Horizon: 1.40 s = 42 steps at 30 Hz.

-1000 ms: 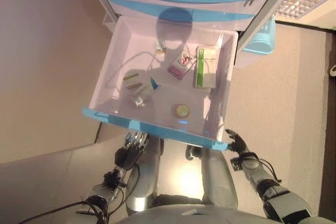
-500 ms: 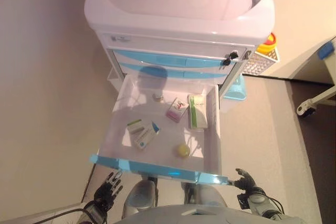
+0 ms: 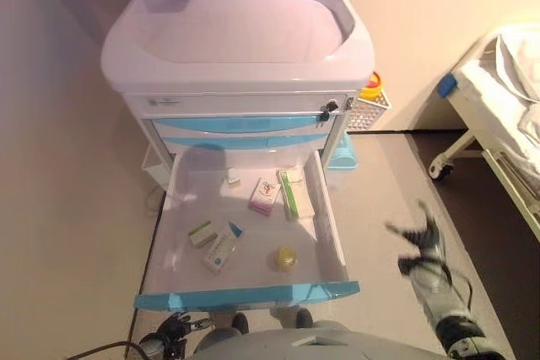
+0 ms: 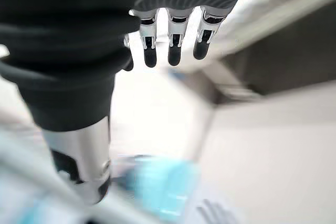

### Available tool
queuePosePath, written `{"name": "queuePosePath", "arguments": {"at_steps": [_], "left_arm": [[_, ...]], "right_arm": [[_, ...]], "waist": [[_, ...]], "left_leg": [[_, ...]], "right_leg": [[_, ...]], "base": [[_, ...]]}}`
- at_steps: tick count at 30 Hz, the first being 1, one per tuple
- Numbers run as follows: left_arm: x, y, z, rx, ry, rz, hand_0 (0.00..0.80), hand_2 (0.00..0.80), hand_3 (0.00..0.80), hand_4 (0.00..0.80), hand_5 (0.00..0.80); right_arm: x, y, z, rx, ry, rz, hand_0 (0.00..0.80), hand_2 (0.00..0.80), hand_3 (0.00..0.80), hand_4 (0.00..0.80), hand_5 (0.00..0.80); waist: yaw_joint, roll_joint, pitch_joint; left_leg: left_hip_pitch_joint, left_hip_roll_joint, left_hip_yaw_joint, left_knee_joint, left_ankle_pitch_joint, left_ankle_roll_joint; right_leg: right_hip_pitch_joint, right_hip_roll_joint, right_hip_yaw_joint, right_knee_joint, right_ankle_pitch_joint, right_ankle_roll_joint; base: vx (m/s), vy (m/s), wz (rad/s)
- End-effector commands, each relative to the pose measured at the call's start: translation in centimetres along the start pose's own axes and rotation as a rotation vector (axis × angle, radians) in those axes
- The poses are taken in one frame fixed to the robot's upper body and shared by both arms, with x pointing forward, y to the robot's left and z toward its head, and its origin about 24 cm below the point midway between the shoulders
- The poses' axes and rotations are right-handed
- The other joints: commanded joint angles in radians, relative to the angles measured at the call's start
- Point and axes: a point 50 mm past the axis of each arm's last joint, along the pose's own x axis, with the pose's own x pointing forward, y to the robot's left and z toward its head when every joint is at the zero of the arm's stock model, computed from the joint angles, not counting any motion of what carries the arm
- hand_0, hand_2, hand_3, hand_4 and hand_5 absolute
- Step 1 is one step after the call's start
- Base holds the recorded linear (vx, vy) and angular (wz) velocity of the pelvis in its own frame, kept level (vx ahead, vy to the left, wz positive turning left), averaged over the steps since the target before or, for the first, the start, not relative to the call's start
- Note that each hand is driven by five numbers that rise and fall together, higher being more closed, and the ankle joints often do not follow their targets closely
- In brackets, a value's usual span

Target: Open the drawer and pick up the medicine

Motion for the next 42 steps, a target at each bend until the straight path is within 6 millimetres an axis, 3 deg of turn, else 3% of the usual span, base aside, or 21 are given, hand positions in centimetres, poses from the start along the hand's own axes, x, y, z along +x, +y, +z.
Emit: {"name": "queuePosePath", "arguments": {"at_steps": [1, 8, 14, 19, 29, 42], "left_arm": [[0.1, -0.1, 0.1, -0.031, -0.006, 0.006, 0.0, 0.0, 0.0, 0.0, 0.0], [-0.3, 0.3, -1.4, -0.022, 0.049, 0.028, 0.0, 0.0, 0.0, 0.0, 0.0], [-0.5, 1.1, -1.7, -0.012, 0.082, 0.036, 0.0, 0.0, 0.0, 0.0, 0.0], [-0.4, 1.1, -1.3, 0.001, 0.079, 0.029, 0.0, 0.0, 0.0, 0.0, 0.0], [0.0, 0.7, 0.3, 0.049, 0.044, 0.006, 0.0, 0.0, 0.0, 0.0, 0.0], [0.0, 0.9, 0.8, 0.092, 0.037, 0.0, 0.0, 0.0, 0.0, 0.0, 0.0]], "right_arm": [[1.5, 0.0, 5.8, -0.072, -0.357, 0.185, 0.0, 0.0, 0.0, 0.0, 0.0], [0.8, 1.4, 11.5, -0.296, -0.729, 0.538, 0.0, 0.0, 0.0, 0.0, 0.0], [-0.4, 2.9, 13.7, -0.511, -0.9, 0.732, 0.0, 0.0, 0.0, 0.0, 0.0], [-0.7, 4.5, 13.5, -0.621, -0.912, 0.853, 0.0, 0.0, 0.0, 0.0, 0.0], [-1.7, 7.1, 10.8, -0.809, -0.924, 1.028, 0.0, 0.0, 0.0, 0.0, 0.0], [-3.2, 8.3, 8.8, -0.885, -1.012, 1.043, 0.0, 0.0, 0.0, 0.0, 0.0]], "waist": [[0.013, -0.003, 0.006], [0.057, -0.015, -0.005], [0.092, -0.018, -0.004], [0.119, -0.02, -0.002], [0.158, -0.025, 0.003], [0.175, -0.02, 0.008]], "left_leg": [[-0.021, -0.038, -0.007, 0.002, -0.049, 0.015], [-0.023, -0.039, -0.043, -0.007, -0.046, 0.008], [-0.023, -0.039, -0.076, -0.019, -0.035, 0.002], [-0.023, -0.037, -0.099, -0.028, -0.027, -0.002], [-0.03, -0.037, -0.135, -0.042, -0.011, -0.007], [-0.035, -0.038, -0.152, -0.046, -0.006, -0.007]], "right_leg": [[-0.015, -0.012, -0.016, 0.004, 0.056, 0.036], [0.004, -0.022, -0.057, 0.004, 0.029, 0.029], [0.019, -0.032, -0.088, -0.002, 0.023, 0.031], [0.028, -0.036, -0.111, -0.009, 0.02, 0.032], [0.036, -0.035, -0.143, -0.014, 0.016, 0.031], [0.036, -0.034, -0.151, -0.019, 0.017, 0.035]], "base": [[0.0, 0.0, 0.0], [0.009, -0.014, 0.16], [0.003, -0.012, 0.24], [0.005, -0.02, 0.17], [0.004, -0.026, 0.1], [0.0, -0.008, 0.05]]}}
